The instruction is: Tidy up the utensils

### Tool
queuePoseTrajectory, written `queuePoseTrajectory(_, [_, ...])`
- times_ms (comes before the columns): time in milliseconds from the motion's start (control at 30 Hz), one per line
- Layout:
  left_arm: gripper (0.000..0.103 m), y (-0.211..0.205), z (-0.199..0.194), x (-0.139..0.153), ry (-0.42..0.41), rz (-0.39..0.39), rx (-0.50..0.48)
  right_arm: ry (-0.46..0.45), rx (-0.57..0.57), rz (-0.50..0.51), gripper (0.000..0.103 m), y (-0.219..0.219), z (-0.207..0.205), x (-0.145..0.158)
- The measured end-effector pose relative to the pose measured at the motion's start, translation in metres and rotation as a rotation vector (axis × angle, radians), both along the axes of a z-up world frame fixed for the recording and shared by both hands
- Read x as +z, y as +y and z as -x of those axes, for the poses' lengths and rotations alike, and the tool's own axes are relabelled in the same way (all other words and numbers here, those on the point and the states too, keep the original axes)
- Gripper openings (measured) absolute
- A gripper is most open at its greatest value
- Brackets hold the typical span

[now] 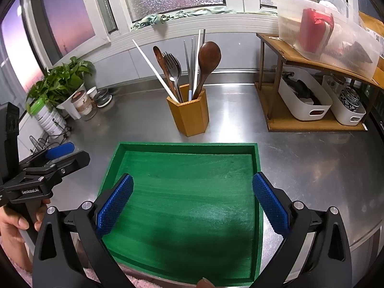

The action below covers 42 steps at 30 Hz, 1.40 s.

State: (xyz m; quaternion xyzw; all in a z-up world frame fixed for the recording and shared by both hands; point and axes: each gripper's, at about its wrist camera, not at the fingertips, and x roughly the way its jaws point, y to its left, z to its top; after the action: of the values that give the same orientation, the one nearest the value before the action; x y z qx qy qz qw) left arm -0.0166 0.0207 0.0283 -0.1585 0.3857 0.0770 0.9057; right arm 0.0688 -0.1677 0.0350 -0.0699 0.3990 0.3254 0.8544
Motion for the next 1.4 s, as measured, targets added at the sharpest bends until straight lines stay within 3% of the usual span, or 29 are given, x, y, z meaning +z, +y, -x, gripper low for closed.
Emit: queuePoseTrajectory(1400, [0.095, 0.0033, -0.0026, 0.0001, 0.011, 0.006, 0.005, 0.005, 0.003, 0.001, 0.099, 0.0045, -0.0003, 0.0042])
